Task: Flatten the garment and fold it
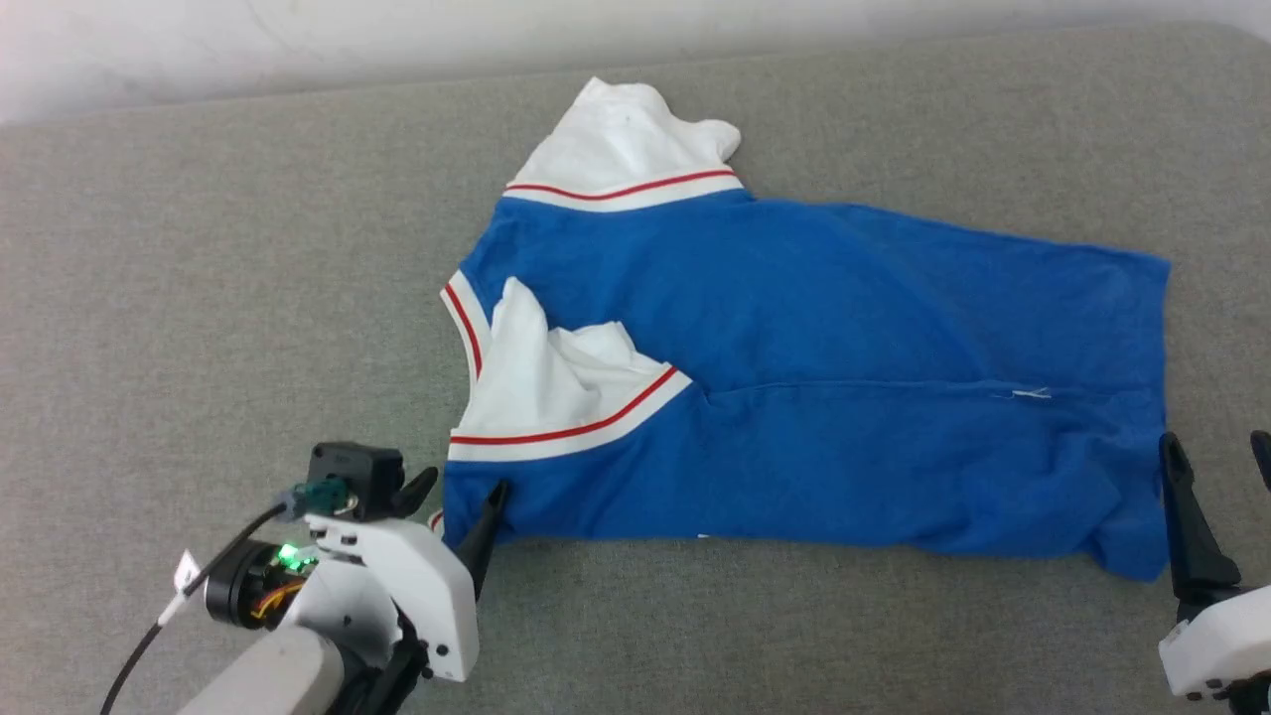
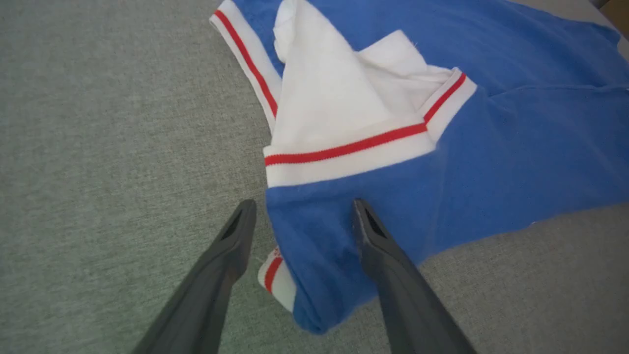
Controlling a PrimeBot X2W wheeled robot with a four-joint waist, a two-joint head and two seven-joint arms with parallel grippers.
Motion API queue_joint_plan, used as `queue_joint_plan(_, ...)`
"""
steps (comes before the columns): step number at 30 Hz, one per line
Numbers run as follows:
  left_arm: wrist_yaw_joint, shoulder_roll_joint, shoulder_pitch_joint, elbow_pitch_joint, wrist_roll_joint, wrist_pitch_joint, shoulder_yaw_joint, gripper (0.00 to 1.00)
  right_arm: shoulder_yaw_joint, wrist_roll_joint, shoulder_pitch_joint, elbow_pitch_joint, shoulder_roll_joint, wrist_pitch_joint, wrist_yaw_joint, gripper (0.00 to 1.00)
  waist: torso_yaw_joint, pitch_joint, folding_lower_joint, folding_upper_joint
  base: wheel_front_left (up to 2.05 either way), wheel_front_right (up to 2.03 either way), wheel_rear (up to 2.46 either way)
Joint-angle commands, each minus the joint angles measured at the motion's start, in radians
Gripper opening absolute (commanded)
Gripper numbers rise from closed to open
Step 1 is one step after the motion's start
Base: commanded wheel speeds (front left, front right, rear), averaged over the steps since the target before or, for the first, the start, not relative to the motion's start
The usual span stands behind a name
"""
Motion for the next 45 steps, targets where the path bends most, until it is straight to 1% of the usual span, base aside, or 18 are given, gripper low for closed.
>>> queue_joint_plan(1, 0.005, 0.007, -0.028, 0.011, -0.006, 0.032, -0.004, 1.00, 0.000, 0.008, -0.020, 0.004, -0.007, 0.000, -0.001, 1.00, -0.008, 0.027, -0.0001, 0.0000, 0.00, 0.00, 0.00)
queue_joint_plan(4, 0.018, 0.011, -0.044, 0.022, -0.022, 0.099, -0.012, 1.00, -0.001, 0.013, -0.025, 0.009, -0.010, -0.002, -0.001, 1.00, -0.013, 0.046, -0.0001, 0.0000, 0.00, 0.00, 0.00)
queue_joint_plan(5, 0.018, 0.011, -0.044, 0.022, -0.022, 0.099, -0.012, 1.00, -0.001, 0.013, -0.025, 0.009, -0.010, -0.002, -0.001, 1.00, -0.013, 0.046, -0.0001, 0.0000, 0.00, 0.00, 0.00)
queue_joint_plan(10, 0.015, 0.007, -0.034, 0.019, -0.092, 0.246, -0.049, 1.00, 0.002, 0.020, -0.035, 0.024, -0.014, -0.005, -0.001, 1.00, -0.019, 0.064, -0.0001, 0.0000, 0.00, 0.00, 0.00)
queue_joint_plan(11, 0.013, 0.008, -0.032, 0.016, -0.102, 0.270, -0.056, 0.98, 0.003, 0.021, -0.037, 0.028, -0.016, -0.006, -0.001, 1.00, -0.019, 0.065, -0.0001, 0.0000, 0.00, 0.00, 0.00)
queue_joint_plan(13, 0.013, 0.007, -0.027, 0.009, -0.114, 0.291, -0.063, 0.00, 0.005, 0.022, -0.041, 0.035, -0.018, -0.008, -0.001, 1.00, -0.020, 0.067, -0.0001, 0.0000, 0.00, 0.00, 0.00)
queue_joint_plan(16, 0.011, 0.004, -0.016, -0.002, -0.130, 0.301, -0.065, 0.00, 0.013, 0.024, -0.051, 0.045, -0.028, -0.004, -0.001, 1.00, -0.019, 0.065, -0.0001, 0.0000, 0.00, 0.00, 0.00)
queue_joint_plan(21, 0.036, 0.005, 0.013, -0.024, -0.133, 0.234, -0.024, 0.00, 0.025, 0.028, -0.078, 0.059, -0.063, 0.016, -0.001, 1.00, -0.018, 0.060, -0.0001, 0.0000, 0.00, 0.00, 0.00)
queue_joint_plan(27, 0.069, 0.018, 0.062, -0.068, -0.118, 0.137, 0.024, 0.00, 0.009, 0.056, -0.066, 0.115, -0.091, 0.168, -0.001, 1.00, -0.007, 0.067, -0.0001, 0.0000, 0.00, 0.00, 0.00)
queue_joint_plan(30, 0.070, 0.016, 0.075, -0.080, -0.115, 0.112, 0.029, 0.00, -0.008, 0.064, -0.052, 0.142, -0.085, 0.227, -0.001, 1.00, 0.002, 0.072, -0.0001, 0.0000, 0.00, 0.00, 0.00)
queue_joint_plan(35, 0.065, 0.004, 0.075, -0.085, -0.108, 0.095, 0.021, 0.00, -0.035, 0.067, -0.029, 0.171, -0.055, 0.284, -0.001, 1.00, 0.015, 0.077, -0.0001, 0.0000, 0.00, 0.00, 0.00)
queue_joint_plan(41, 0.056, -0.002, 0.058, -0.073, -0.102, 0.089, 0.016, 0.00, -0.021, 0.088, -0.020, 0.203, -0.033, 0.332, -0.001, 1.00, 0.021, 0.080, -0.0001, 0.0000, 0.00, 0.00, 0.00)
queue_joint_plan(42, 0.054, -0.002, 0.057, -0.070, -0.103, 0.087, 0.017, 0.00, -0.014, 0.098, -0.020, 0.212, -0.029, 0.344, -0.001, 0.40, 0.021, 0.080, -0.0001, 0.0000, 0.00, 0.00, 0.00)
queue_joint_plan(43, 0.052, -0.002, 0.056, -0.067, -0.104, 0.085, 0.018, 0.00, -0.008, 0.106, -0.021, 0.218, -0.027, 0.351, -0.001, 0.00, 0.021, 0.079, -0.0001, 0.0000, 0.00, 0.00, 0.00)
queue_joint_plan(45, 0.049, -0.003, 0.054, -0.062, -0.105, 0.079, 0.022, 0.00, -0.005, 0.123, -0.027, 0.227, -0.021, 0.359, -0.001, 0.00, 0.020, 0.079, -0.0001, 0.0000, 0.00, 0.00, 0.00)
